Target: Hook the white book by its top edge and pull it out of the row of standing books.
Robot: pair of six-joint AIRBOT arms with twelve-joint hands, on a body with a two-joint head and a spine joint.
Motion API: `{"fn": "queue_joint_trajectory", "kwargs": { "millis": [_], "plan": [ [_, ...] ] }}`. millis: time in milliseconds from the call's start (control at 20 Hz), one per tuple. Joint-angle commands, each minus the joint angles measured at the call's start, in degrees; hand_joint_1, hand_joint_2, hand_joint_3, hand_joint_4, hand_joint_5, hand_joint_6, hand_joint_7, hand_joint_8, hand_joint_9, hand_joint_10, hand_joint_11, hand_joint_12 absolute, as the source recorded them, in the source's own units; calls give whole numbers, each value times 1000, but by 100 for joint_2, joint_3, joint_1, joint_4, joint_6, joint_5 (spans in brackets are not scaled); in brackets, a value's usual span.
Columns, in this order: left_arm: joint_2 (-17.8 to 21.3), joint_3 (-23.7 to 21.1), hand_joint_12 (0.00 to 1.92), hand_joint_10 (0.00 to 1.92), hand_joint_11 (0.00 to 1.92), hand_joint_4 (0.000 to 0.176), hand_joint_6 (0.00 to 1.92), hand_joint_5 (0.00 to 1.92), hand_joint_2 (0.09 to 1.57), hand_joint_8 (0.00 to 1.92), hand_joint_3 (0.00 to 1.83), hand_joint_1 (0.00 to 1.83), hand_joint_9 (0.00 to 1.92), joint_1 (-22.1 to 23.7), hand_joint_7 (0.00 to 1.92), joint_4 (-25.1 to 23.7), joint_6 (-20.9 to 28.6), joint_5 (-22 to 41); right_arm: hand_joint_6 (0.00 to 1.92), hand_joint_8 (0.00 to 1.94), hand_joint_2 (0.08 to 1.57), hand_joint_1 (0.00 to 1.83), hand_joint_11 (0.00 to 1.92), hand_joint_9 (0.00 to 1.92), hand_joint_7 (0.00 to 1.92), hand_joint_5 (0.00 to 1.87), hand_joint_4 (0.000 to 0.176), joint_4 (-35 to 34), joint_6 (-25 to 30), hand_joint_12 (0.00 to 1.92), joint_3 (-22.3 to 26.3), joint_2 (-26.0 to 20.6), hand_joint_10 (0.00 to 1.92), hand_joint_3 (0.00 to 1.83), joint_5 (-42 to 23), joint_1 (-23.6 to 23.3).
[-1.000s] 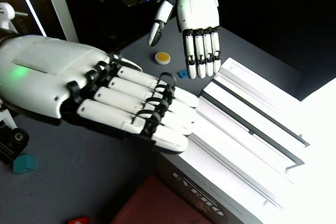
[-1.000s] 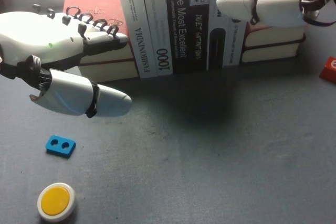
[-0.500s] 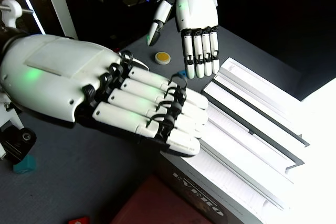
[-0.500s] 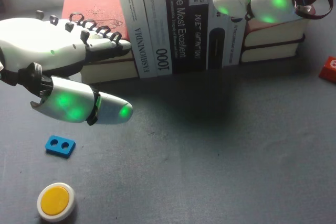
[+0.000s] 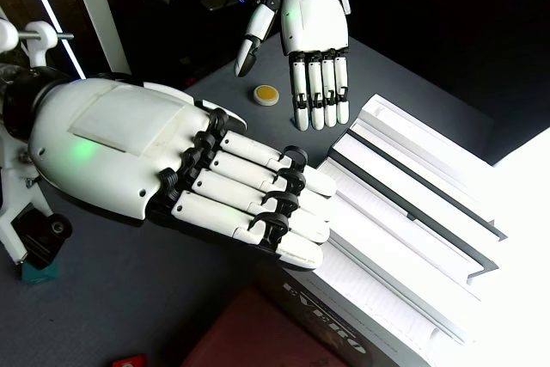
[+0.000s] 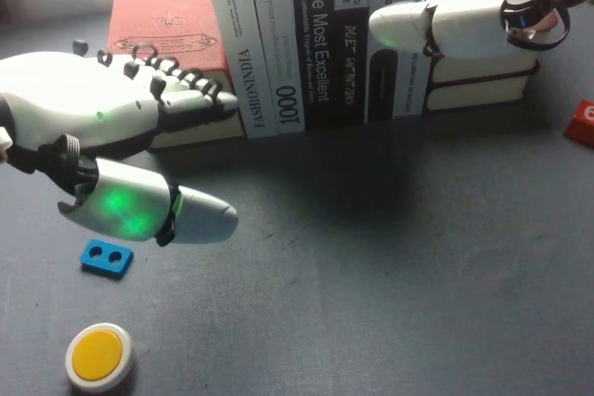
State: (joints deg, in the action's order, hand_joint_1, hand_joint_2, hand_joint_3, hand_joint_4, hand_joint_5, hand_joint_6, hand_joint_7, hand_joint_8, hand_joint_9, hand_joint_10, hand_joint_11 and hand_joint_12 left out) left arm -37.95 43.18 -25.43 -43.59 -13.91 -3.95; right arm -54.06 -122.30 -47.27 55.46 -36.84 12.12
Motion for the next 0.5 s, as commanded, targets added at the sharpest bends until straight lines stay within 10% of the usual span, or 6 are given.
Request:
{"fn": "queue_joint_trajectory", "kwargs": {
  "millis": [0,450],
  "plan": [
    [28,-15,0,0,0,0,0,0,1075,0,1,0,0,30,0,-15,-10,401,0,0,1079,0,0,0,0,0,0,260,-30,0,-8,-34,0,1,-407,-3],
    [28,-18,0,0,0,0,0,0,1069,0,0,0,0,19,0,-6,-9,415,0,0,1084,0,0,0,0,0,0,120,-388,0,267,-145,0,3,-396,46]
  ]
}}
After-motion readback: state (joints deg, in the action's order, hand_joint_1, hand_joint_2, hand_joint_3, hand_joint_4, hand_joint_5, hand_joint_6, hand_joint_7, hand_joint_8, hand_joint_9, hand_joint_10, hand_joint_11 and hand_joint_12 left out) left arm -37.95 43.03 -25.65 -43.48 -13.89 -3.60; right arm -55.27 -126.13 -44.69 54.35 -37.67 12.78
